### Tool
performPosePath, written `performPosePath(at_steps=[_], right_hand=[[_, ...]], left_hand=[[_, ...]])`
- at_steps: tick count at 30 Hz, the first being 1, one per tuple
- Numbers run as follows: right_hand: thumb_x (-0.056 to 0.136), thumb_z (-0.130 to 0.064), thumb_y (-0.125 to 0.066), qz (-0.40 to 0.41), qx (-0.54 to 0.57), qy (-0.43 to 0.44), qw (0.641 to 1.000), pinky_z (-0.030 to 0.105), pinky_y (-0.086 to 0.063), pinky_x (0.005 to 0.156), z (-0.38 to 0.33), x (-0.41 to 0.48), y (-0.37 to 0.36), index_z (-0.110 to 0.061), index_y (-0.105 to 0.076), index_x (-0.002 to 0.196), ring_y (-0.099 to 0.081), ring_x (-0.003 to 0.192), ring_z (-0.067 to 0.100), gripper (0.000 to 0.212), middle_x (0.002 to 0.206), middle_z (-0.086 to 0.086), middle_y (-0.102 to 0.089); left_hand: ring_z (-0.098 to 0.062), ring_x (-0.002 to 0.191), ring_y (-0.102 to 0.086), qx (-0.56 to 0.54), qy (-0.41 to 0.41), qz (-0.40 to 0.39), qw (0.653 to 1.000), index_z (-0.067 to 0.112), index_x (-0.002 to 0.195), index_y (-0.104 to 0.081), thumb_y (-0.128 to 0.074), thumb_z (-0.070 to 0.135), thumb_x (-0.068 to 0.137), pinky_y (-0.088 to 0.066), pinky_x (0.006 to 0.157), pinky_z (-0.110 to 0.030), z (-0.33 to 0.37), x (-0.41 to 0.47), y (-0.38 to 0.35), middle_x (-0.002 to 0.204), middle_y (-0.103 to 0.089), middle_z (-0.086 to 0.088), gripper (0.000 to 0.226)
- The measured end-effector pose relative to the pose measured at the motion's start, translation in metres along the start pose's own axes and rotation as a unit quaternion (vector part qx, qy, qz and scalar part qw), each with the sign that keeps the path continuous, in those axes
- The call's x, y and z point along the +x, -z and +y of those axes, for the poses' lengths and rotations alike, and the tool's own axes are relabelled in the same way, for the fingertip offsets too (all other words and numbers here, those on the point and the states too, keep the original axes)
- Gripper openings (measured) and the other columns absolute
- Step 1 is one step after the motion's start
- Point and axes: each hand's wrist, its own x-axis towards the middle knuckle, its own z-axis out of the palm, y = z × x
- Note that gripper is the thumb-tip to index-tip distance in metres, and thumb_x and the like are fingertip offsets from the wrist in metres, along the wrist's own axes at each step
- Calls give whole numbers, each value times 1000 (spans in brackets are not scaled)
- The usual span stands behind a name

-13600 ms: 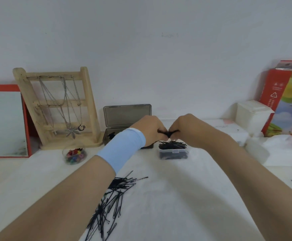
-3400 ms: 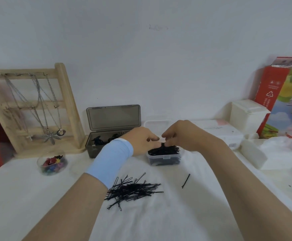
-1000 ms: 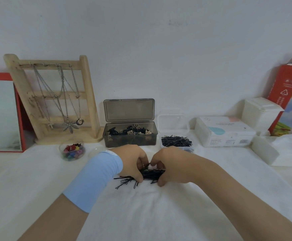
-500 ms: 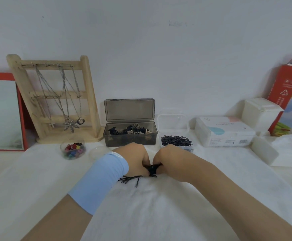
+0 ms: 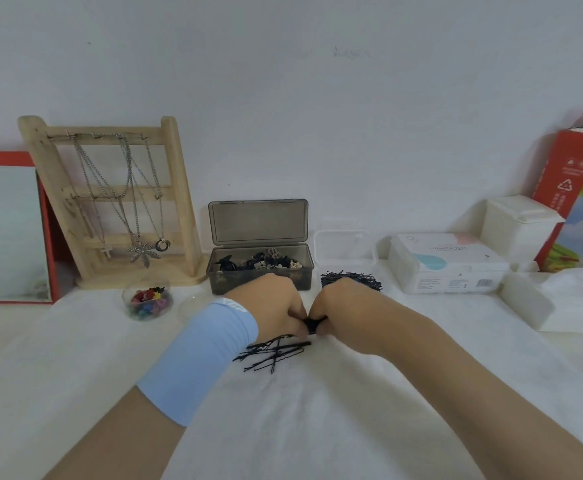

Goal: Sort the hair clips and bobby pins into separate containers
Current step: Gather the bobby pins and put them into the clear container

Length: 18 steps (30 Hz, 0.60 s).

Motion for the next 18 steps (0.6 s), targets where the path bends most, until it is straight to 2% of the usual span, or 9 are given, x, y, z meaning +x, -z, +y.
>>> performPosePath(at_steps=[3, 5, 7, 11, 15, 18], right_hand=[[90, -18, -64, 35, 37, -18, 999, 26, -33, 53, 12, -7, 21, -19, -75, 98, -50, 75, 23, 13, 73, 2, -54], [88, -18, -65, 53, 57, -35, 996, 20, -32, 49, 23, -11, 35, -21, -73, 85, -49, 68, 22, 9, 64, -1, -49], [90, -16, -64, 59, 61, -52, 995, 15, -29, 47, 35, -9, 45, -25, -65, 76, -48, 64, 19, 16, 61, -4, -47], [88, -15, -65, 86, 71, -84, 990, 29, -39, 58, 66, 6, 52, -17, -74, 88, -59, 75, 27, 9, 71, 5, -61], [87, -16, -67, 72, 97, -110, 987, 31, -41, 61, 87, 16, 46, -20, -76, 94, -57, 74, 24, 12, 83, 10, -68], [87, -17, -66, 58, 118, -109, 985, 29, -44, 63, 92, 23, 32, -23, -76, 96, -62, 81, 25, 15, 84, 5, -68]], left_hand=[[-14, 72, -59, -46, -16, 38, 998, 34, 98, -77, -67, 39, 88, -41, 62, -25, 1, 4, 13, 75, -64, 6, 16], [-18, 77, -63, -64, -23, 57, 996, 35, 99, -77, -66, 41, 88, -50, 68, -29, 5, 13, 22, 82, -68, 3, 16], [-19, 80, -66, -87, -22, 71, 993, 36, 100, -77, -66, 39, 89, -54, 74, -30, 9, 24, 31, 86, -71, 2, 16], [-15, 91, -65, -131, -16, 105, 986, 30, 102, -77, -69, 33, 88, -51, 84, -28, 19, 50, 41, 96, -73, 5, 16], [-14, 95, -65, -159, 0, 96, 983, 31, 103, -76, -70, 33, 87, -51, 90, -30, 20, 74, 33, 99, -73, 8, 17], [-10, 103, -64, -159, 5, 71, 985, 30, 123, -68, -69, 33, 87, -48, 98, -29, 15, 82, 26, 110, -72, 11, 36]])
